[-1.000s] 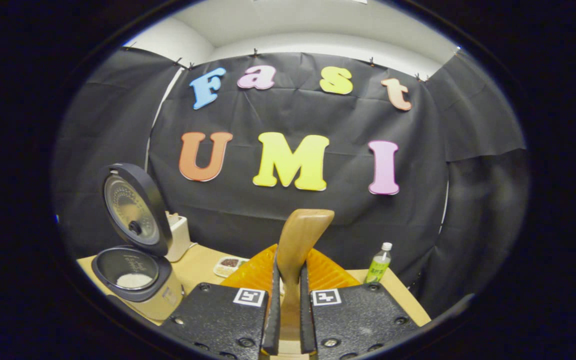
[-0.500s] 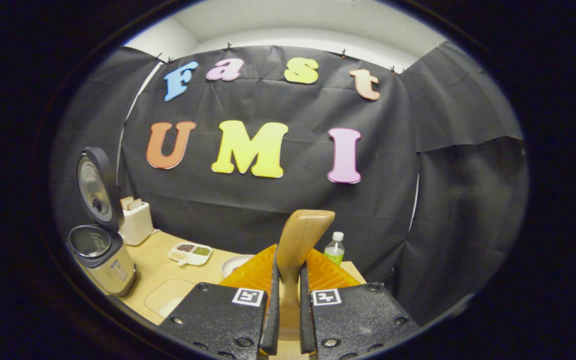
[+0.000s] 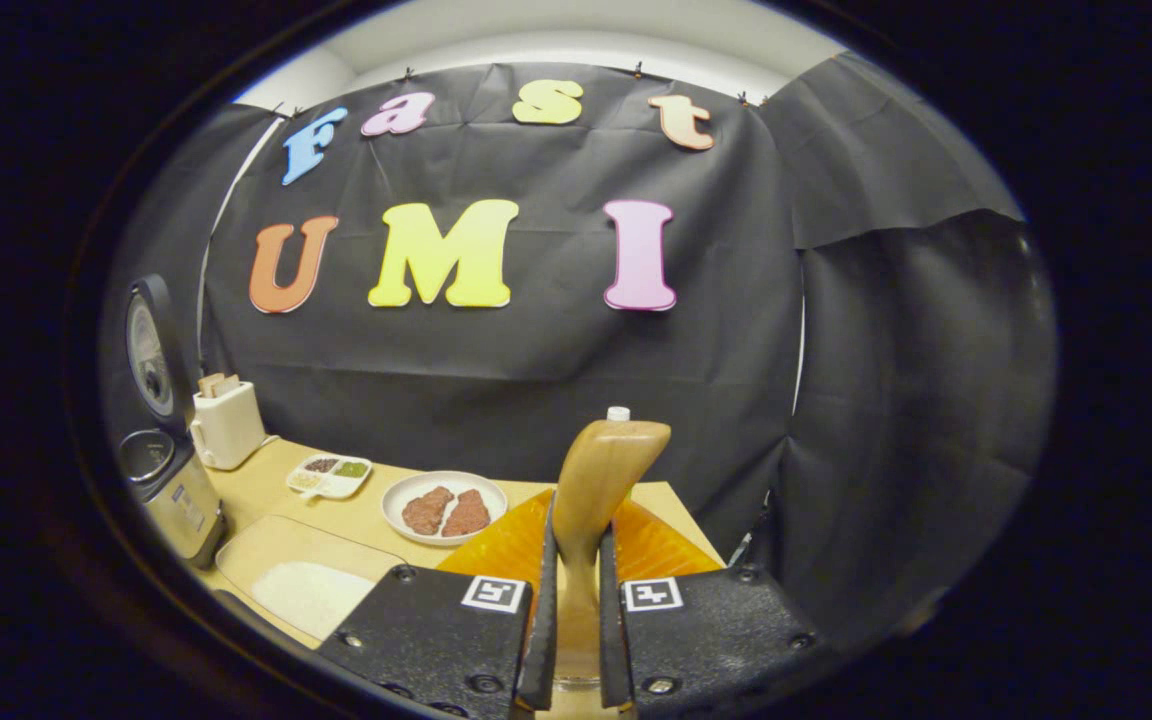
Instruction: Close the left gripper, press the button to open the rice cooker; take a wooden spoon from the chopstick holder with the right hand, scoop a spoonful of rice and pour it into the rice cooker, then put the wooden spoon back into the chopstick holder.
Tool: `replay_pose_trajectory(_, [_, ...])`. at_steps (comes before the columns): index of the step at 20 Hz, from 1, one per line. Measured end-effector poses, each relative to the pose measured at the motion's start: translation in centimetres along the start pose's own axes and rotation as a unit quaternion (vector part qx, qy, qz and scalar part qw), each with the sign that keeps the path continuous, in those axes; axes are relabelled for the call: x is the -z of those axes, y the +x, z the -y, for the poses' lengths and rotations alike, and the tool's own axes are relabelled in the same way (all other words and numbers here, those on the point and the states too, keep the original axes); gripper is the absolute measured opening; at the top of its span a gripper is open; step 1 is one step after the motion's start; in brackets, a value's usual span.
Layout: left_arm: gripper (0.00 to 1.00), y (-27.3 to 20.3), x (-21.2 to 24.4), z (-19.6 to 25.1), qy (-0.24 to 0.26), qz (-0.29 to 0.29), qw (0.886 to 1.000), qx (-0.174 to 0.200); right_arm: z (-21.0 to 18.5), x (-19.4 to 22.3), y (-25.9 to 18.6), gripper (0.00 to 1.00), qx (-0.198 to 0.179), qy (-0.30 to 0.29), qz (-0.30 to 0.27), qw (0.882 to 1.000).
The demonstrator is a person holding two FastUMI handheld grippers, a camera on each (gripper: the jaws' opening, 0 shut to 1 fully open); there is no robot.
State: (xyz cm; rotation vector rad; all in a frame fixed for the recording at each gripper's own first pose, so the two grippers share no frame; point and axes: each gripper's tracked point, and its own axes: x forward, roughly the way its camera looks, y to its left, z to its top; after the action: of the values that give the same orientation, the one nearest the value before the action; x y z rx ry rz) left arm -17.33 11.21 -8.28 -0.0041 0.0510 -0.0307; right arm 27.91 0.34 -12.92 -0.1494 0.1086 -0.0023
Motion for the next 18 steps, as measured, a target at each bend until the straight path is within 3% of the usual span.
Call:
replay_pose_trajectory(7, [0.95, 0.9, 0.6, -0.4, 0.001, -0.007, 1.000, -0.001, 0.7, 2.5, 0.7, 0.37, -0.003, 0.036, -0.043, 0.998])
replay_pose_trajectory(9, [0.95, 1.4, 0.6, -0.2, 0.003, -0.009, 1.000, -0.001, 1.5, 2.1, 0.8, 0.49, 0.012, 0.026, -0.034, 0.999])
replay_pose_trajectory(11, [0.95, 1.6, 0.8, 0.1, 0.005, -0.011, 1.000, 0.000, 2.2, 1.8, 0.4, 0.52, 0.024, 0.012, -0.028, 0.999])
replay_pose_trajectory(14, [0.95, 1.8, 0.7, 0.4, 0.004, -0.010, 1.000, 0.000, 2.8, 1.1, -0.4, 0.72, 0.029, 0.007, -0.020, 0.999])
replay_pose_trajectory(15, [0.95, 2.1, 0.5, 0.4, 0.003, -0.008, 1.000, 0.001, 3.1, 0.9, -0.7, 0.72, 0.034, 0.006, -0.016, 0.999])
replay_pose_trajectory(18, [0.95, 3.0, 0.4, 0.8, 0.003, -0.007, 1.000, 0.005, 4.0, -1.0, -1.7, 1.00, 0.046, 0.009, 0.008, 0.999])
